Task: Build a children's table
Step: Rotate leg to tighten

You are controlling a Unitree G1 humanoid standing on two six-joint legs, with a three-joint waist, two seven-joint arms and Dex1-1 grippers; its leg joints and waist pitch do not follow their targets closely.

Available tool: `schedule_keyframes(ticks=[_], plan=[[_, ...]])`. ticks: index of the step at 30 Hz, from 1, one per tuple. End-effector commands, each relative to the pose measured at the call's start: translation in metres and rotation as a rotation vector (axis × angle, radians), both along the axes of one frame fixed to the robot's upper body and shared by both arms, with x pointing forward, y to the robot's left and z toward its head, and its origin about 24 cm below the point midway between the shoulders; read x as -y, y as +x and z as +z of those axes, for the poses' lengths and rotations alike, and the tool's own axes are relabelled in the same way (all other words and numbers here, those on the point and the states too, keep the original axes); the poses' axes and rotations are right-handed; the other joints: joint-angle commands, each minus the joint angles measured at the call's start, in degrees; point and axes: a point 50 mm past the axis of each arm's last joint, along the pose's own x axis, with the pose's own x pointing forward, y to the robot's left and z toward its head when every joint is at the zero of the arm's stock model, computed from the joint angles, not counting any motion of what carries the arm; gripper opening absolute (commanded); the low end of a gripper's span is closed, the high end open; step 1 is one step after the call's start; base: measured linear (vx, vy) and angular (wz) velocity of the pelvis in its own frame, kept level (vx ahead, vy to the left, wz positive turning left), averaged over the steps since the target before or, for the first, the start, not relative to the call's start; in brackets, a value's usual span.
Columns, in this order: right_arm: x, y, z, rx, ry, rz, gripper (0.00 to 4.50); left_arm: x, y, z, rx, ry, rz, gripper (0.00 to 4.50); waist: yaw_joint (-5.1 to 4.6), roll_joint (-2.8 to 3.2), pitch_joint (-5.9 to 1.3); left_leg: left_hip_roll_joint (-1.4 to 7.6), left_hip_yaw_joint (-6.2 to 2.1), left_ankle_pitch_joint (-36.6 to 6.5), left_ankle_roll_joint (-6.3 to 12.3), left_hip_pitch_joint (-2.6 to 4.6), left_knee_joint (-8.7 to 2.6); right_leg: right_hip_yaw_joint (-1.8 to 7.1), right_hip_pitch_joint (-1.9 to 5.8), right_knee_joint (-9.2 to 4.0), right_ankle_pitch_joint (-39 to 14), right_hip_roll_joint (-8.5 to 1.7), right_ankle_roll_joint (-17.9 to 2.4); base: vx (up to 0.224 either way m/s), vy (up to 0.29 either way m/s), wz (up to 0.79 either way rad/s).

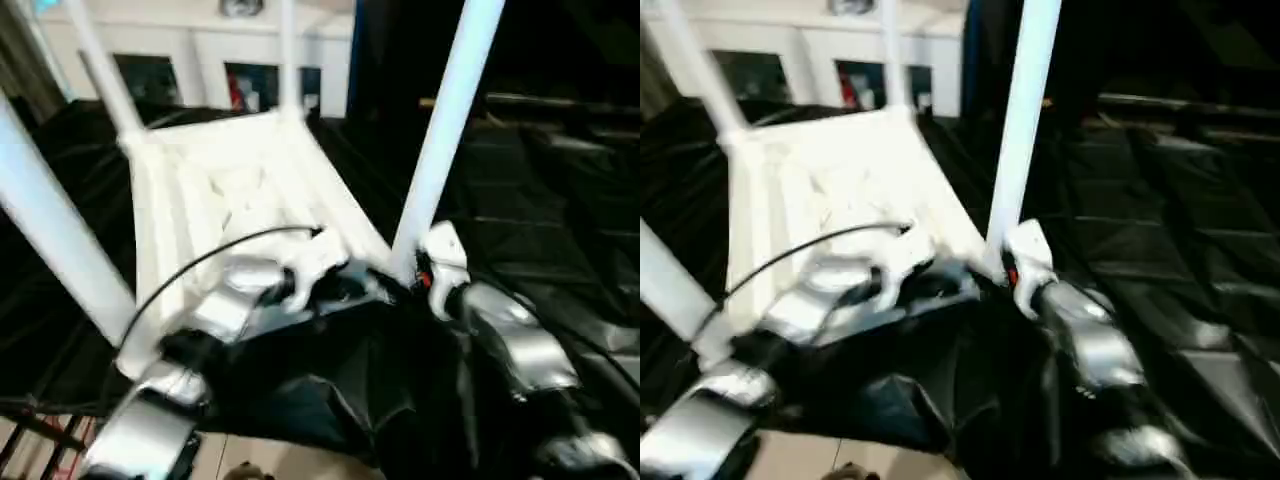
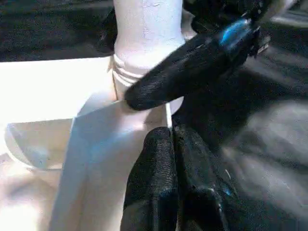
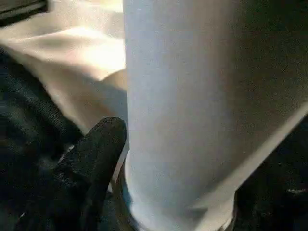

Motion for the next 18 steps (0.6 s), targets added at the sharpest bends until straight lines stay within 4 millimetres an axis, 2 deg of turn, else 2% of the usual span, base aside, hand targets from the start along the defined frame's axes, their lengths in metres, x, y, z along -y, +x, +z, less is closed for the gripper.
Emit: schedule_keyframes(ticks=[1,2,3,5,6,9,12,13,14,18], plan=[[-0.012,-0.009,0.004,-0.011,0.019,0.159,3.51,0.021,-0.011,0.012,0.052,-0.040,-0.183,0.00,0.11,-0.28,-3.55,2.88,-0.76,-14.7,2.66,0.65,-4.24,2.93,3.00,-4.72,-15.4,-4.53,-11.1,0.000,0.000,0.00],[-0.008,-0.009,0.005,-0.010,0.014,0.163,3.51,0.019,-0.011,0.012,0.062,-0.026,-0.180,0.00,0.24,-0.25,-3.53,2.95,-0.81,-15.1,2.51,0.65,-4.29,2.95,2.99,-4.74,-16.2,-4.61,-11.0,0.000,0.000,0.00],[-0.004,-0.009,0.006,-0.011,0.010,0.159,3.51,0.016,-0.009,0.011,0.083,0.003,-0.141,0.00,0.45,-0.59,-3.50,2.94,-0.78,-15.5,2.19,0.68,-4.30,2.98,2.96,-4.86,-17.4,-4.60,-10.5,0.000,0.000,0.00],[0.003,-0.008,0.007,-0.012,0.002,0.143,3.51,0.014,-0.005,0.012,0.124,0.021,-0.100,0.00,0.66,-0.43,-3.51,2.91,-0.83,-15.8,1.95,0.84,-4.32,3.00,2.78,-4.98,-18.6,-4.65,-10.1,0.000,0.000,0.00],[0.005,-0.009,0.007,-0.011,-0.003,0.140,3.57,0.014,-0.005,0.013,0.126,0.010,-0.091,0.27,0.75,-0.69,-3.43,2.86,-0.78,-15.8,1.63,0.94,-4.27,3.01,2.66,-5.12,-19.6,-4.64,-9.8,0.000,0.000,0.00],[0.006,-0.011,0.006,-0.015,-0.004,0.147,3.60,0.012,-0.005,0.010,0.110,0.025,-0.087,0.56,0.83,-0.52,-3.61,2.87,-0.94,-14.8,1.60,0.60,-4.29,2.98,2.91,-4.77,-17.7,-4.67,-9.9,0.000,0.000,0.00],[0.003,-0.011,0.006,-0.016,0.003,0.158,3.60,0.009,-0.004,0.005,0.094,0.062,-0.071,0.84,0.68,-0.71,-3.80,2.71,-0.88,-13.0,2.22,0.36,-4.06,2.96,3.10,-4.47,-15.0,-4.63,-10.2,0.000,0.000,0.00],[0.003,-0.011,0.006,-0.016,0.003,0.158,3.60,0.009,-0.004,0.005,0.094,0.062,-0.071,0.89,0.55,-0.83,-3.84,2.62,-0.88,-11.9,2.54,0.17,-4.02,2.91,3.28,-4.35,-14.0,-4.59,-10.2,0.000,0.000,0.00],[0.003,-0.012,0.006,-0.016,0.006,0.162,3.60,0.008,-0.003,0.004,0.094,0.070,-0.060,0.89,0.56,-0.60,-3.88,2.61,-0.87,-11.6,2.59,0.18,-3.96,2.90,3.25,-4.30,-13.7,-4.59,-10.3,0.000,0.000,0.00],[-0.001,-0.013,0.007,-0.014,0.015,0.181,3.60,0.000,-0.003,-0.002,0.082,0.135,-0.070,0.89,0.44,-0.63,-3.82,2.61,-0.80,-11.5,2.78,0.31,-3.94,2.84,3.14,-4.42,-13.9,-4.49,-10.5,0.000,0.000,0.00]])
